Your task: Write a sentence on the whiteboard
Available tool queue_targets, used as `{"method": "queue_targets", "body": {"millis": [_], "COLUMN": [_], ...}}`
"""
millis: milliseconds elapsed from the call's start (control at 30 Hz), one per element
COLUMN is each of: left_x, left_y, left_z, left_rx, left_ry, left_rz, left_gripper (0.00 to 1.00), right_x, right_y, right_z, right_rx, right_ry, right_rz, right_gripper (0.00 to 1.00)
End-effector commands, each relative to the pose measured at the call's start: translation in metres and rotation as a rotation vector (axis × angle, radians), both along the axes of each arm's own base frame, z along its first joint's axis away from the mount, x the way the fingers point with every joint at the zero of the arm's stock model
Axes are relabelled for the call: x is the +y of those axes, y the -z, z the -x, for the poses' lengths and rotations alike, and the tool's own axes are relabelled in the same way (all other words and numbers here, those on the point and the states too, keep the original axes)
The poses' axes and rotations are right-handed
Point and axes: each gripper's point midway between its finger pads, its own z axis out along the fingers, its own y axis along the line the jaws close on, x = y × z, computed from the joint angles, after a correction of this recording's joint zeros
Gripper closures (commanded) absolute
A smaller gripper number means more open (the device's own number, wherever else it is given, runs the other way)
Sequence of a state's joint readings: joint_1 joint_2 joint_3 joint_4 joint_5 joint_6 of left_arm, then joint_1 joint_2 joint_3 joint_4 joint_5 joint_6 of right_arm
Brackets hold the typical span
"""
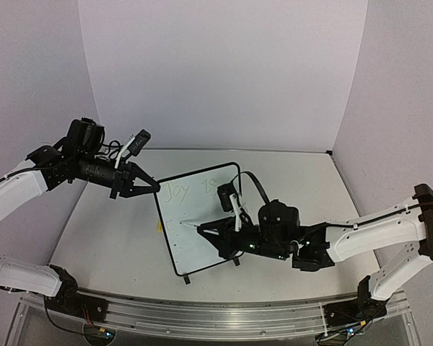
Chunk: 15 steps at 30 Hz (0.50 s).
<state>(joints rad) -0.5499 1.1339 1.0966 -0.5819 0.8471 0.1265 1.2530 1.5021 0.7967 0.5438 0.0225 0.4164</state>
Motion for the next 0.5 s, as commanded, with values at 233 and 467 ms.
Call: {"method": "queue_targets", "body": {"millis": [233,467], "left_x": [-0.0032,-0.0029], "left_y": [0.0012,0.0011], "left_z": [0.0053,0.0053], "left_rx": [0.014,0.014], "left_ry": [0.033,0.031], "left_rz": [0.016,0.014], "left_gripper": [1.00,1.00], "right_x": [0.0099,0.0104], "right_y": [-0.0222,-0.0222], "right_z": [-0.0086,-0.0105], "right_rx": [-0.043,-0.049], "right_ry": [0.028,0.035], "right_rz": [-0.060,-0.058], "right_gripper": [1.00,1.00]}}
